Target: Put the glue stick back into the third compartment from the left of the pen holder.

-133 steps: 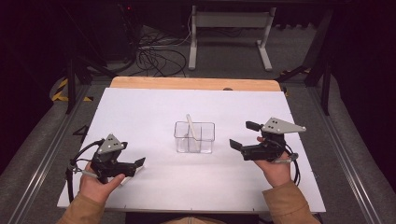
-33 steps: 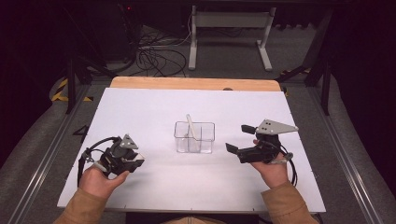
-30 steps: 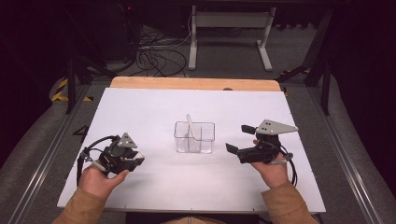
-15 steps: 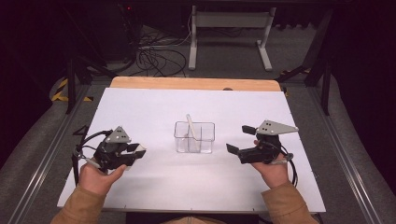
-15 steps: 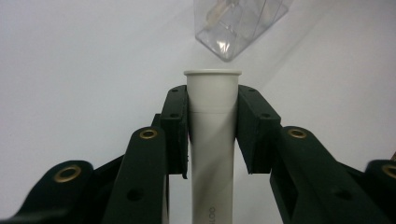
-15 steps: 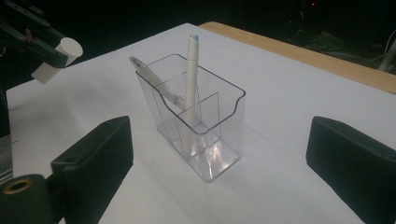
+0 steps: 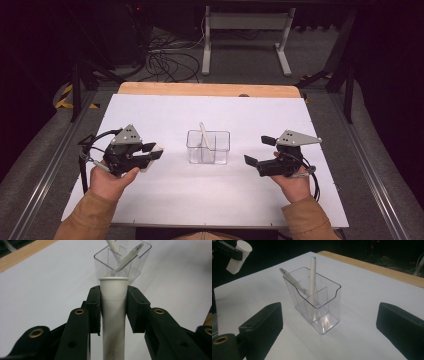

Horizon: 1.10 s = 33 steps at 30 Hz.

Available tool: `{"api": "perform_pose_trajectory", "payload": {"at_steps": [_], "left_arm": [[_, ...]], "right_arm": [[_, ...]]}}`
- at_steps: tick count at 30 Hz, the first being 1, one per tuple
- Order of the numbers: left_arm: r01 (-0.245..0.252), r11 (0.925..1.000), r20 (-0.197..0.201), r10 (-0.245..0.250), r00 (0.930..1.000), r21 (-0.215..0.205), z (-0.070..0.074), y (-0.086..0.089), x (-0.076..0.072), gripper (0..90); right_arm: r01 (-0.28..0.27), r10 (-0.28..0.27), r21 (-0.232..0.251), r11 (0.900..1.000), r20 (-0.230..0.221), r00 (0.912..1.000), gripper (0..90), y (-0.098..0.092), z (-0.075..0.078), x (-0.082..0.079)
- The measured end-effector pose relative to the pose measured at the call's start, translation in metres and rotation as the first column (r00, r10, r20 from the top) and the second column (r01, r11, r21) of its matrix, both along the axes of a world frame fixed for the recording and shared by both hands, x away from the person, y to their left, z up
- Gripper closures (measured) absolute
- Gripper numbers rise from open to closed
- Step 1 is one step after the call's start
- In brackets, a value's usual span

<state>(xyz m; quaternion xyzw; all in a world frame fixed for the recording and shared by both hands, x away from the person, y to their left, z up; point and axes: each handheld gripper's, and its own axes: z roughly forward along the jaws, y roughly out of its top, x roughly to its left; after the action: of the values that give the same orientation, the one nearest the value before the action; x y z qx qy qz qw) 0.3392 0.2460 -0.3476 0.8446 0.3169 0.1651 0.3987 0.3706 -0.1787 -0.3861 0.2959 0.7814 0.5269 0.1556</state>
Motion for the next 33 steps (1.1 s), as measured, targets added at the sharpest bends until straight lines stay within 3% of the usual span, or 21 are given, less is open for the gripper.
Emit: {"api": "perform_pose_trajectory", "payload": {"at_steps": [8, 18, 23, 33], "left_arm": [[0.032, 0.9983, 0.022, -0.031, 0.9993, -0.049, 0.011, -0.010, 0.011, 66.9], [0.062, 0.9947, 0.046, -0.059, 0.9972, -0.081, 0.021, -0.022, 0.025, 66.9], [0.068, 0.9926, 0.040, -0.064, 0.9972, -0.101, 0.021, -0.026, 0.032, 66.9], [0.106, 0.9752, 0.078, -0.093, 0.9926, -0.194, 0.023, -0.030, 0.043, 66.9]], "right_arm": [[0.007, -0.007, -0.004, 1.000, -0.002, 1.0000, 7.4, -0.003, -0.002, -0.002], [0.019, -0.019, -0.007, 1.000, -0.010, 0.9998, 7.3, -0.007, -0.005, -0.005], [0.023, -0.023, -0.006, 1.000, -0.010, 0.9997, 7.2, -0.009, -0.005, -0.005], [0.022, -0.022, -0.008, 1.000, -0.013, 0.9997, 7.1, -0.009, -0.005, -0.004]]}}
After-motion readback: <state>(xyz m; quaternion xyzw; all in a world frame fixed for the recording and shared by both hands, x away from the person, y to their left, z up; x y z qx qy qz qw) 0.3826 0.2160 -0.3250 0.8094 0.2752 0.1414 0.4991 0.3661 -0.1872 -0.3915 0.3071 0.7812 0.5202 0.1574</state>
